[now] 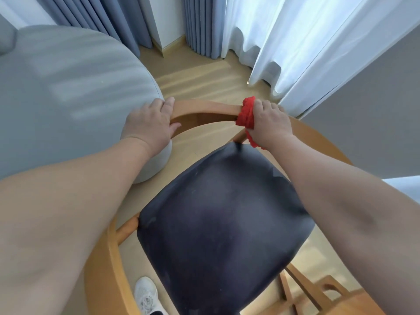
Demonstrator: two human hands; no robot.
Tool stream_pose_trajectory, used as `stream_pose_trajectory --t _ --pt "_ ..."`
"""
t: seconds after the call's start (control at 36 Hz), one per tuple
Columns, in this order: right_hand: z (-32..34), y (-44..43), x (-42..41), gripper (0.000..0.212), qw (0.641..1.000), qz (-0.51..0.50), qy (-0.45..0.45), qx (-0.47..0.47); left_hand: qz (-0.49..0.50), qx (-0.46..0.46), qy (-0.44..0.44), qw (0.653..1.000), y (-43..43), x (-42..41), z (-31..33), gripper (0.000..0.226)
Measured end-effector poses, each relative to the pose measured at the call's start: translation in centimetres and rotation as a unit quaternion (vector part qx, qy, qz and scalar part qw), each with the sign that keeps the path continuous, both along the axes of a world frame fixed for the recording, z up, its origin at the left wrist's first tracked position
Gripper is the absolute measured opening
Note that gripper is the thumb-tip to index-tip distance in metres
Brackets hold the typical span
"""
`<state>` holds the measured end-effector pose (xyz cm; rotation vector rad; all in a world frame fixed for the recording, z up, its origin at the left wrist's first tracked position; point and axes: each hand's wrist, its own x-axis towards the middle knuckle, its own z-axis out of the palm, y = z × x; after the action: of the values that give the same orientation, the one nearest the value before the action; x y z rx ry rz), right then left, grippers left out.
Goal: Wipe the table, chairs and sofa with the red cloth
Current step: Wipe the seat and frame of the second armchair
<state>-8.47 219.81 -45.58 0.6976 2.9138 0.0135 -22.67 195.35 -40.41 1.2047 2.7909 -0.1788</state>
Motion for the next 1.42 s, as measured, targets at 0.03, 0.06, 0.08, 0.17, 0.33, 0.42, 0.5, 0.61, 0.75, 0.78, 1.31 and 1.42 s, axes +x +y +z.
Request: stream_pose_trajectory --t 0.03,0.06,0.08,0.17,0.33,0.42,0.5,0.61,0.75,0.78,1.31,1.42 --pt "-0.1 0.1 0.4 0.064 1.000 -0.006 -0.001 0.005 -0.013 0.003 0.010 1.000 0.0 0.0 0.0 0.060" --pt "-0.2 0.1 0.8 0.066 1.000 -0.010 -0.005 0.010 -0.033 0.005 0.021 0.999 0.1 0.1 0.0 0.060" --pt "-0.3 0.2 1.3 0.068 1.000 -0.013 -0.007 0.015 -0.057 0.004 0.032 0.998 0.1 0.3 0.0 0.059" --pt "-0.3 0.4 2.3 0.071 0.999 -0.022 -0.009 0.021 -0.129 -0.008 0.043 0.991 0.4 1.9 -0.3 0.057" --pt "-0.2 1.0 4.4 0.075 0.999 -0.041 -0.024 0.019 -0.169 0.010 0.010 0.985 0.8 5.8 -1.4 0.052" --pt "0.0 1.3 5.6 0.075 0.998 -0.048 -0.025 0.019 -0.181 0.090 -0.063 0.977 1.0 7.4 -1.8 0.047" --pt "0.0 1.7 7.1 0.076 0.998 -0.058 -0.027 0.018 -0.159 0.113 -0.100 0.976 1.1 9.4 -1.4 0.041" --pt "0.1 2.0 8.5 0.078 0.997 -0.069 -0.032 0.014 -0.132 0.124 -0.122 0.976 1.2 11.4 -1.2 0.037" --pt "0.2 2.3 10.5 0.079 0.995 -0.089 -0.040 0.011 -0.154 0.150 -0.127 0.968 1.2 13.6 -1.8 0.036" --pt "0.3 2.3 11.0 0.079 0.995 -0.093 -0.040 0.010 -0.156 0.147 -0.132 0.968 1.3 14.1 -1.9 0.036" --pt "0.9 2.4 19.3 0.078 0.985 -0.163 -0.061 -0.001 -0.160 0.155 -0.164 0.961 0.4 19.9 -1.6 0.037" --pt "0.9 2.1 20.7 0.079 0.984 -0.171 -0.057 -0.003 -0.163 0.159 -0.166 0.960 0.5 20.5 -1.4 0.037"
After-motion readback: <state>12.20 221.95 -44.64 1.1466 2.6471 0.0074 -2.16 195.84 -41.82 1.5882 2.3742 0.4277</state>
